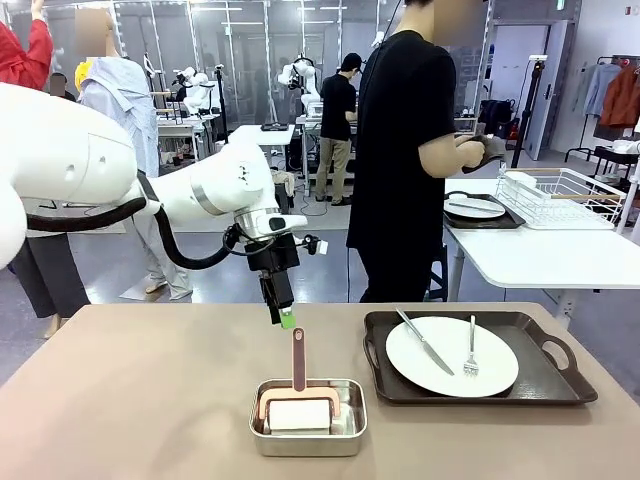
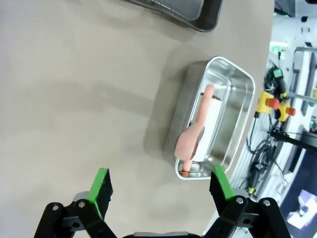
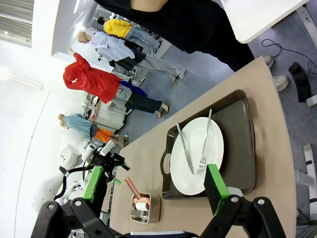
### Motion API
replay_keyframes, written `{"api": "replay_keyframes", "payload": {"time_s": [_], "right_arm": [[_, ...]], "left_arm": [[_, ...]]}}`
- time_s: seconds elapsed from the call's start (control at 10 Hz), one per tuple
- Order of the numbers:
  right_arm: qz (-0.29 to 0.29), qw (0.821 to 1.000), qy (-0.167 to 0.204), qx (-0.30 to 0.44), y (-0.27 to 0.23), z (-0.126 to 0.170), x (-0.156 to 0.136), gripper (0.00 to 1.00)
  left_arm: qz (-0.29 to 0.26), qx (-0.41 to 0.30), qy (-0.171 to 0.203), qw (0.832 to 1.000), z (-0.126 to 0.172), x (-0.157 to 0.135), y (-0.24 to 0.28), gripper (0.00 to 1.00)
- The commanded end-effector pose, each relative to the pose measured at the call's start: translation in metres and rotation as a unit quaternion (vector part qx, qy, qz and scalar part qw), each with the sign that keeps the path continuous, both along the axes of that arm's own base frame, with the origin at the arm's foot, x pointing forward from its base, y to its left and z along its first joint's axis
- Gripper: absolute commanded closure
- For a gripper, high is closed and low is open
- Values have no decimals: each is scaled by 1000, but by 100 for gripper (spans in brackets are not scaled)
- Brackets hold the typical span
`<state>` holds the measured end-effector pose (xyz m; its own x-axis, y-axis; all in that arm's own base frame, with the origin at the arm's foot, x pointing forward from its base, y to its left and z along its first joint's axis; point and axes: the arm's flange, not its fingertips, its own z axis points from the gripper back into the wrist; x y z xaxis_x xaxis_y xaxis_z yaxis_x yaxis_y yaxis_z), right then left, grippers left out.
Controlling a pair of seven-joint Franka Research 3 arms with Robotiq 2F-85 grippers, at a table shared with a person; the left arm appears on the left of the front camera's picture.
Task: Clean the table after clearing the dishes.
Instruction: When the left (or right) Handle tray is removed, use the left hand (or right hand) to clean the left (or right) side of the table with the Lint Roller.
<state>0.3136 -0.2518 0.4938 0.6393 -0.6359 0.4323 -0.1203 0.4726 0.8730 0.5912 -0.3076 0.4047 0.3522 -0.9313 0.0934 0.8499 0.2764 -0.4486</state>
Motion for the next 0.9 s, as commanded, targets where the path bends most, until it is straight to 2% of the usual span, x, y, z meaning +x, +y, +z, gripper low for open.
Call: {"api": "replay_keyframes", "payload": {"time_s": [0.0,0.1,0.2,0.5,0.8], "right_arm": [[3,1000,-8,1,0,2,-2,0],[3,1000,-8,1,0,2,-2,0],[3,1000,-8,1,0,2,-2,0],[3,1000,-8,1,0,2,-2,0],[3,1000,-8,1,0,2,-2,0]], "left_arm": [[-31,-1,20,999,8,7,-5,0],[-50,-16,46,998,4,4,-7,0],[-58,-23,55,997,-1,4,-10,0],[-95,-45,72,992,-10,0,-22,0],[-108,-44,81,990,-20,-6,-33,0]]}}
